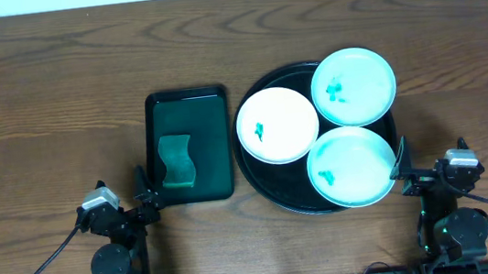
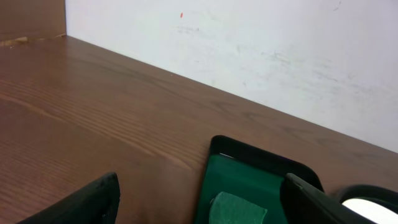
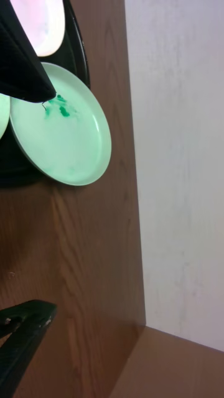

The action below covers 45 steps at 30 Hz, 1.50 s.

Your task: Clean dirty plates on tray and stack at the side

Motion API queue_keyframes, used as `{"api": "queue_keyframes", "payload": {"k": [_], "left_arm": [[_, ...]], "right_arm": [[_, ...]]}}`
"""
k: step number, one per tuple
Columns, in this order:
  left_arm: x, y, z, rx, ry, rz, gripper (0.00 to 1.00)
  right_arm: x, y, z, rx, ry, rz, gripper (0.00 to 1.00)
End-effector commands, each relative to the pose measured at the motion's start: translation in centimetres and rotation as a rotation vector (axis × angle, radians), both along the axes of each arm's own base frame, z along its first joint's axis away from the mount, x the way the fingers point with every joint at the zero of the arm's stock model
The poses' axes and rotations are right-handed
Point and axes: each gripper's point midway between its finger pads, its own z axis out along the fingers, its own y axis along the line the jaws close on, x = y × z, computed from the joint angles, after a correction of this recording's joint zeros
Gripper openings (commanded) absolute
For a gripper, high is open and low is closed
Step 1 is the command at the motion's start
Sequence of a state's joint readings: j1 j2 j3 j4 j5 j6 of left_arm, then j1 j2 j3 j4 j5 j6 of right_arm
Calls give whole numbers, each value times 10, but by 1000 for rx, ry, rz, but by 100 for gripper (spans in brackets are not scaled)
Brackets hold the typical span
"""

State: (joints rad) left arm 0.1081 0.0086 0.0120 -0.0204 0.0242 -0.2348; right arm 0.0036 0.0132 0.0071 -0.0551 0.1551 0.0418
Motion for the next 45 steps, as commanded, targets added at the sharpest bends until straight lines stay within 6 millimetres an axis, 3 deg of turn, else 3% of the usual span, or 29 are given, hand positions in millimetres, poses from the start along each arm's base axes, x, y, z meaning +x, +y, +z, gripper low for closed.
{"api": "queue_keyframes", "payload": {"k": [1, 31, 39, 43, 45], "left_arm": [[-2, 1, -17, 8, 62, 8, 82], [-2, 1, -17, 8, 62, 8, 83], [-1, 0, -16, -9, 59, 0, 82], [0, -21, -3, -20, 32, -119, 82], [-3, -35, 17, -30, -4, -197, 82]], "right_arm": [[0, -4, -1, 9, 3, -19, 99], [-1, -6, -1, -15, 6, -30, 99], [1, 3, -1, -11, 6, 19, 99], [1, 7, -1, -9, 4, 44, 99], [2, 14, 1, -7, -1, 86, 99]]}}
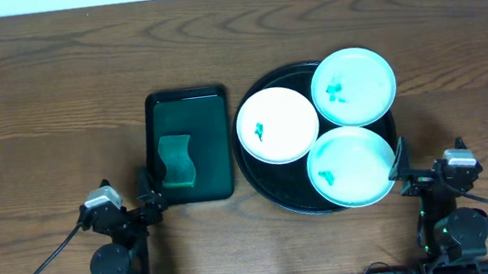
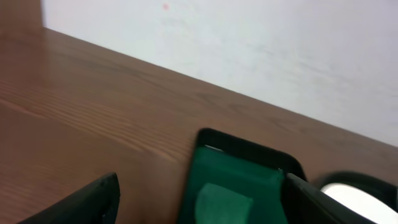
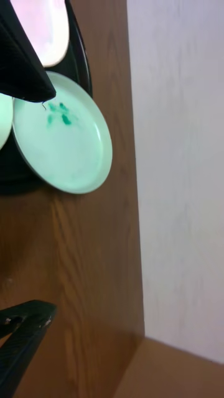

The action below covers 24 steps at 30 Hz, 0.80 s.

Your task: Clean dirty plates on tray and stack at the side

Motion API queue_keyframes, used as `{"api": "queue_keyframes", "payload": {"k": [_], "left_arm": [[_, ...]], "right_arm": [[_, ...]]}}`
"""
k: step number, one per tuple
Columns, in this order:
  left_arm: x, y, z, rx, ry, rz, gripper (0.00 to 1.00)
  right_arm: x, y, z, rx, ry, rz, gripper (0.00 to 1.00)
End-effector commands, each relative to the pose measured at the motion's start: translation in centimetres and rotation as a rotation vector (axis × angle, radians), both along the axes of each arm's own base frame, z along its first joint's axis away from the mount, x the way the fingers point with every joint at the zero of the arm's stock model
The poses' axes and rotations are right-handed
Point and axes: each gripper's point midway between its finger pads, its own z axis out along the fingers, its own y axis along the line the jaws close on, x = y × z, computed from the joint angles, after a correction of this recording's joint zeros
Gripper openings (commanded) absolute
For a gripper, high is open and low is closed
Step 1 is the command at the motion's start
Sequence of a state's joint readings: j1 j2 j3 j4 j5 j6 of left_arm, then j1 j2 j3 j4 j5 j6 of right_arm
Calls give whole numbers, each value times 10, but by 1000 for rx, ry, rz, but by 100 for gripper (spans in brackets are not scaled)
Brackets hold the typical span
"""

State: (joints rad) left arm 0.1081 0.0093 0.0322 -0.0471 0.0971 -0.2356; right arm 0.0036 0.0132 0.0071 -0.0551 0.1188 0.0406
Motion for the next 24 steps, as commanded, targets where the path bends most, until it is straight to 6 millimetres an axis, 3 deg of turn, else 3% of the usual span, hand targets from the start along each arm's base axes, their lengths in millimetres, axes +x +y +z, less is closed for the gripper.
{"api": "queue_keyframes", "payload": {"k": [1, 7, 9, 15, 20, 24], "left_arm": [[-4, -23, 20, -34, -11, -129, 82], [-13, -26, 59, -57, 18, -137, 83], [-15, -29, 89, -62, 37, -154, 82], [-8, -37, 144, -95, 160, -202, 82], [1, -36, 167, -125, 360, -197, 83], [8, -36, 174, -117, 527, -207, 83]], "right_arm": [[1, 8, 2, -8, -1, 50, 99], [-9, 10, 25, -6, 27, 60, 99], [-15, 15, 43, 16, 36, 90, 99], [-16, 29, 83, 77, 71, 164, 99], [-1, 44, 117, 100, 198, 246, 99], [15, 56, 133, 112, 366, 313, 99]]}}
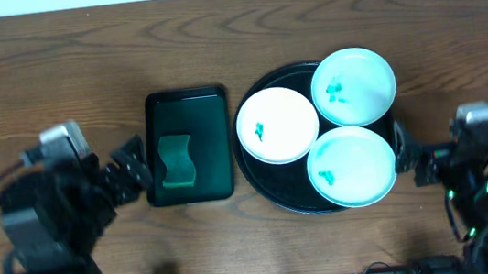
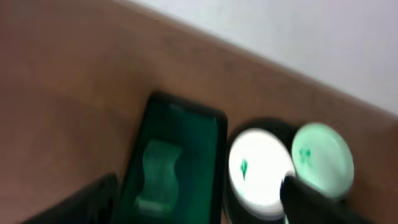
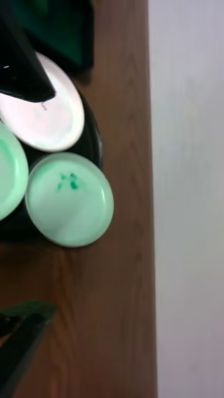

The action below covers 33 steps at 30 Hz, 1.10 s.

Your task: Clean dirty plates on tray and stack at the side

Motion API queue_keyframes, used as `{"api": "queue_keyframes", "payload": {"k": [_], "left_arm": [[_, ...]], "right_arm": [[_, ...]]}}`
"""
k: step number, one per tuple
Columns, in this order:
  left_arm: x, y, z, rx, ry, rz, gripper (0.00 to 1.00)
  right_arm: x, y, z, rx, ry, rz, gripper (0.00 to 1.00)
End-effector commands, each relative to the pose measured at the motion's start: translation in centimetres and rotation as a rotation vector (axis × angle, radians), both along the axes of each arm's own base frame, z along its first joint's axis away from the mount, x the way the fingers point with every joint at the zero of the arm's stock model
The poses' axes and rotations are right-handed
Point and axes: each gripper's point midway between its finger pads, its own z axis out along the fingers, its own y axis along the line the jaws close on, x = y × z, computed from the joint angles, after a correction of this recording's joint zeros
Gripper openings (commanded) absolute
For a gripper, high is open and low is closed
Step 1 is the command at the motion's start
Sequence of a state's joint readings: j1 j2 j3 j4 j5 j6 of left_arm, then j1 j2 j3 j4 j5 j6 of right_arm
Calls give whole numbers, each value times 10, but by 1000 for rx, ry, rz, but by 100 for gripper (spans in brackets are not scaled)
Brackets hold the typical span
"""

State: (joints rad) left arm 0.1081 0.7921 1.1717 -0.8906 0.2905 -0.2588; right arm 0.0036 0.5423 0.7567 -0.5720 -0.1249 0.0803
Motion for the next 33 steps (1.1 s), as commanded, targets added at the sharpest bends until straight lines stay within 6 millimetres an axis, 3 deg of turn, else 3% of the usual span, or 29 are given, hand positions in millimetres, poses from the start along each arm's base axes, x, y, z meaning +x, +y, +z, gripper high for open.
{"api": "queue_keyframes", "payload": {"k": [1, 6, 12, 19, 20, 22, 23, 24, 26, 27, 33], "left_arm": [[10, -2, 15, 24, 87, -48, 82], [23, -1, -3, 10, 262, -59, 82], [39, 1, -26, -3, 354, -61, 82], [26, 0, -54, -22, 517, -61, 82], [25, 0, -56, -24, 532, -62, 81], [23, 0, -61, -27, 556, -63, 42], [22, -1, -64, -29, 567, -63, 22], [22, -1, -66, -30, 574, -63, 13], [19, -1, -71, -32, 590, -63, 8], [18, -1, -74, -33, 600, -63, 8], [8, -2, -98, -43, 673, -64, 8]], "right_arm": [[15, 15, 20, 27, 125, 90, 99], [30, 16, 13, 12, 415, 111, 99], [53, 21, -7, 67, 566, 114, 99], [51, 32, -33, 115, 695, 160, 99], [52, 33, -35, 117, 702, 164, 94], [52, 36, -40, 120, 724, 172, 74], [52, 38, -42, 119, 733, 177, 59], [52, 41, -44, 117, 742, 184, 44], [51, 45, -49, 113, 759, 195, 13], [51, 47, -52, 111, 773, 201, 6], [46, 57, -79, 100, 862, 219, 4]]}}
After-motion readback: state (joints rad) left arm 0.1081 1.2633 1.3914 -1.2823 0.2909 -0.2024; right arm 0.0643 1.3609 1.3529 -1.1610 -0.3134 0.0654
